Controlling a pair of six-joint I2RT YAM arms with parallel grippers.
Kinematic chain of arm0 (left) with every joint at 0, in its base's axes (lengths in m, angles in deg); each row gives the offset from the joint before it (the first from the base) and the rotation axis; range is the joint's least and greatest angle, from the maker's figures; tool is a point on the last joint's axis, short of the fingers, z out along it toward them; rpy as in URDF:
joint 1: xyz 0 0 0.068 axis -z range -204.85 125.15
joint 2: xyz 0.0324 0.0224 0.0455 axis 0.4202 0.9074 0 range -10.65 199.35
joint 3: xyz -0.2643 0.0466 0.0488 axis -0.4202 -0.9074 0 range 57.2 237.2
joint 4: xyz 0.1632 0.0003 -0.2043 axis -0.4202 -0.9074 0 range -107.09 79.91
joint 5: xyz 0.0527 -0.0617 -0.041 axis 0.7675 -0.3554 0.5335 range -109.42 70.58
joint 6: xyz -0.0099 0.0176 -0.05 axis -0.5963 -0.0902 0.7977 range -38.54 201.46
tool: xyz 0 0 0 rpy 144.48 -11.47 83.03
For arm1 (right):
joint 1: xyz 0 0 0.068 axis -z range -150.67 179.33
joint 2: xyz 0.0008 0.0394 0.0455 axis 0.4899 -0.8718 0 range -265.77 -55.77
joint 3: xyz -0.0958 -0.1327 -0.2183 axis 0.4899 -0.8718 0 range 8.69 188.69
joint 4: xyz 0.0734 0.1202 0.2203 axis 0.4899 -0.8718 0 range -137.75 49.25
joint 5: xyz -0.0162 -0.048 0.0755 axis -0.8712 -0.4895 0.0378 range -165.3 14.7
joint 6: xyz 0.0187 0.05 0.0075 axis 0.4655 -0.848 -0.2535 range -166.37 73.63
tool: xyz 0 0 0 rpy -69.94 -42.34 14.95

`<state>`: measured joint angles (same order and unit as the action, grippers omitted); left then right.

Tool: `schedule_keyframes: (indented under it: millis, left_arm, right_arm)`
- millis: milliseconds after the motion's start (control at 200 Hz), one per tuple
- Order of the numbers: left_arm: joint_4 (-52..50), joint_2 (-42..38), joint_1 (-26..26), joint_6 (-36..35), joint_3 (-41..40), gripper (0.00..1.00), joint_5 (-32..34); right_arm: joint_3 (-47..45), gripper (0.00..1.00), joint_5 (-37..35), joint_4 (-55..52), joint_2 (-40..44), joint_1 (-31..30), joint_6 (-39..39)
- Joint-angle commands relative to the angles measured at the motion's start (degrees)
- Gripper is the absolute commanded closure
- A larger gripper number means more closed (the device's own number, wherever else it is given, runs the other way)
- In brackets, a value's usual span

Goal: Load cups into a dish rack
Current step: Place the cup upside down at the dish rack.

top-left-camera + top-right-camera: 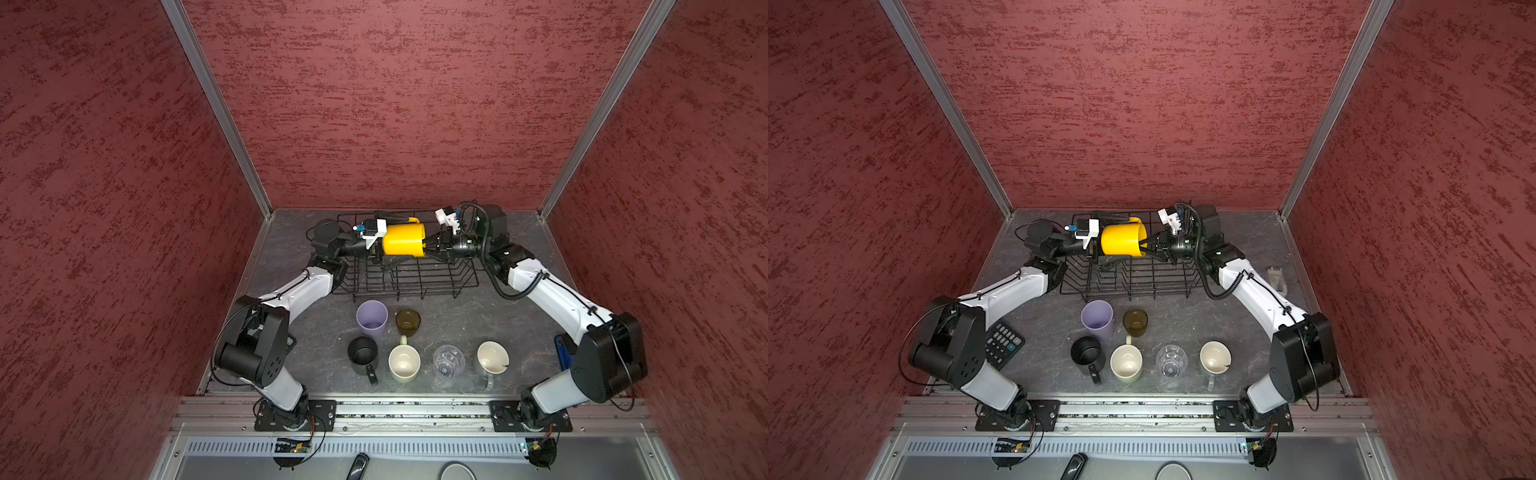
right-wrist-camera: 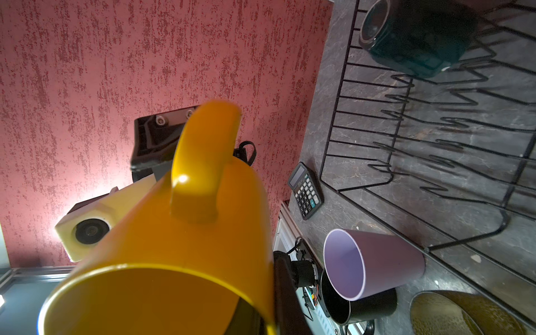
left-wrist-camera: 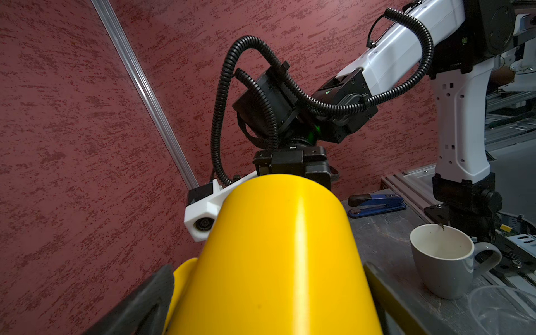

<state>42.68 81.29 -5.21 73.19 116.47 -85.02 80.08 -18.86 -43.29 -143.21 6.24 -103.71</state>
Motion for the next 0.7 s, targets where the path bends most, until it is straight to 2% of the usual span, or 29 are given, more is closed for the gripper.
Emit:
schedule_keyframes:
  millis: [0, 536, 691]
  left_arm:
    - [-0.48, 1.57, 0.58, 1.15, 0.94, 0.00, 0.70]
    - [1.25, 0.83, 0.33, 1.25, -1.02, 0.00, 0.06]
    - [5.50, 0.71, -0.50, 4.16, -2.48, 0.00, -0.51]
  right_arm:
    - [0.94, 1.00, 4.20, 7.80, 0.95, -1.51, -0.70]
    - [0.94, 1.00, 4.42, 8.87, 2.44, -1.48, -1.74]
    - [1.11, 1.00, 4.29, 8.65, 2.87, -1.34, -1.68]
